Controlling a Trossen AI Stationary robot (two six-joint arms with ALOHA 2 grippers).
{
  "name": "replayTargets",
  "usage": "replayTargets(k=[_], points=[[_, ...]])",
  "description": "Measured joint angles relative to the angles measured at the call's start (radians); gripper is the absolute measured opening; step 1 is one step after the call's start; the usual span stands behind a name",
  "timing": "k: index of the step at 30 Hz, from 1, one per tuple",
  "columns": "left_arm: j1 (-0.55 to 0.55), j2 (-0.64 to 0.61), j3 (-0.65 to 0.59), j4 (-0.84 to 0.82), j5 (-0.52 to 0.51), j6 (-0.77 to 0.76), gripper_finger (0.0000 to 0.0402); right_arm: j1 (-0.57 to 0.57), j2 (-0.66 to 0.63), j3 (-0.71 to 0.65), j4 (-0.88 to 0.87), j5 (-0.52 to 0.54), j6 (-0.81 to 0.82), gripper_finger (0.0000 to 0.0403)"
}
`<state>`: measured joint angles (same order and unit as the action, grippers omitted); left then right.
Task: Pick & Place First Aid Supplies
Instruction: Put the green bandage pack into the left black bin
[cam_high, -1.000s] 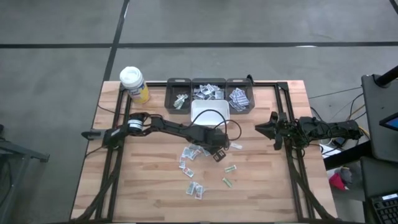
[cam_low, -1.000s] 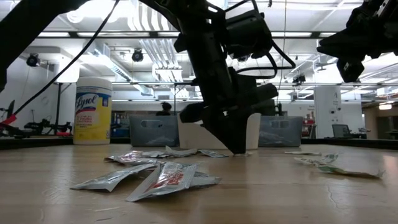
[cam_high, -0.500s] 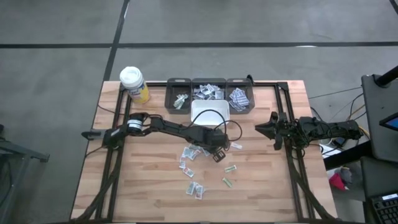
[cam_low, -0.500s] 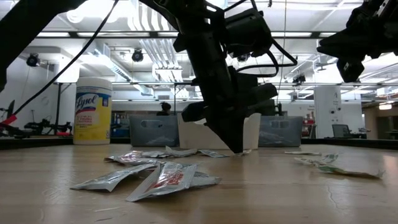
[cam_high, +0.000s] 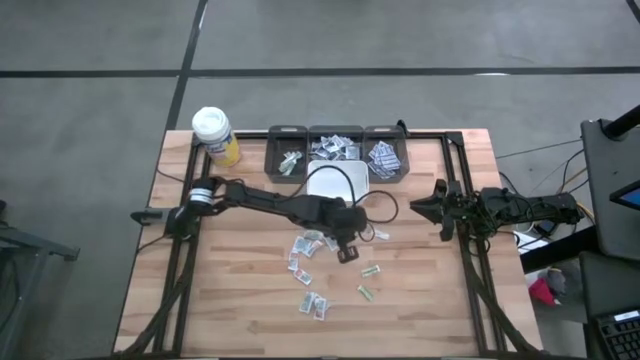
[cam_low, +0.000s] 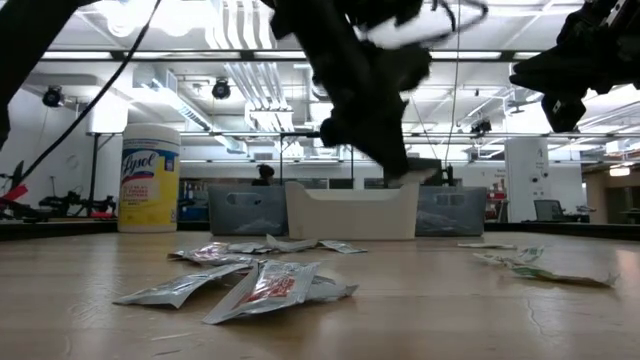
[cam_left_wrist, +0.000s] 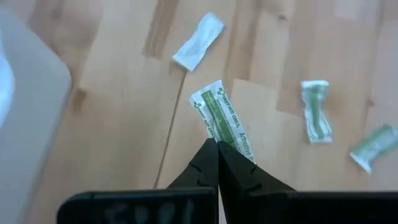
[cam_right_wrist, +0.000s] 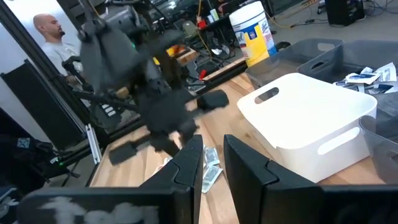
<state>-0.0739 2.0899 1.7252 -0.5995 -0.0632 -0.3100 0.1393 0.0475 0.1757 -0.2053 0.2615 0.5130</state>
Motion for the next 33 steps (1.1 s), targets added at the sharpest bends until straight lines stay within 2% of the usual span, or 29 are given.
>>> replayTargets(k=[2,4,6,10,13,16,19,23,29,33], points=[[-0.002,-0.035,0.0,-0.003,-0.005,0.06,0.0,0.0,0.0,0.0,0.0,0.0,0.0,0.0063],[-0.004,-0.078,0.002,-0.021,-0.072,0.071,0.0,0.0,0.0,0.0,0.0,0.0,0.0,0.0063],[-0.005,-0.114,0.003,-0.058,-0.19,0.054,0.0,0.0,0.0,0.0,0.0,0.0,0.0,0.0063],[0.003,-0.175,0.002,-0.163,-0.5,-0.035,0.0,0.0,0.0,0.0,0.0,0.0,0.0,0.0063],[0.027,-0.224,0.004,-0.264,-0.64,-0.129,0.0,0.0,0.0,0.0,0.0,0.0,0.0,0.0063],[0.073,-0.233,0.004,-0.384,-0.715,-0.229,0.0,0.0,0.0,0.0,0.0,0.0,0.0,0.0063],[0.147,-0.232,0.002,-0.481,-0.712,-0.286,0.0,0.0,0.0,0.0,0.0,0.0,0.0,0.0063],[0.265,-0.231,-0.002,-0.542,-0.638,-0.292,0.0,0.0,0.0,0.0,0.0,0.0,0.0,0.0063],[0.437,-0.229,-0.043,-0.529,-0.448,-0.202,0.0,0.0,0.0,0.0,0.0,0.0,0.0,0.0063],[0.522,-0.229,-0.12,-0.456,-0.329,-0.149,0.0,0.0,0.0,0.0,0.0,0.0,0.0,0.0063]])
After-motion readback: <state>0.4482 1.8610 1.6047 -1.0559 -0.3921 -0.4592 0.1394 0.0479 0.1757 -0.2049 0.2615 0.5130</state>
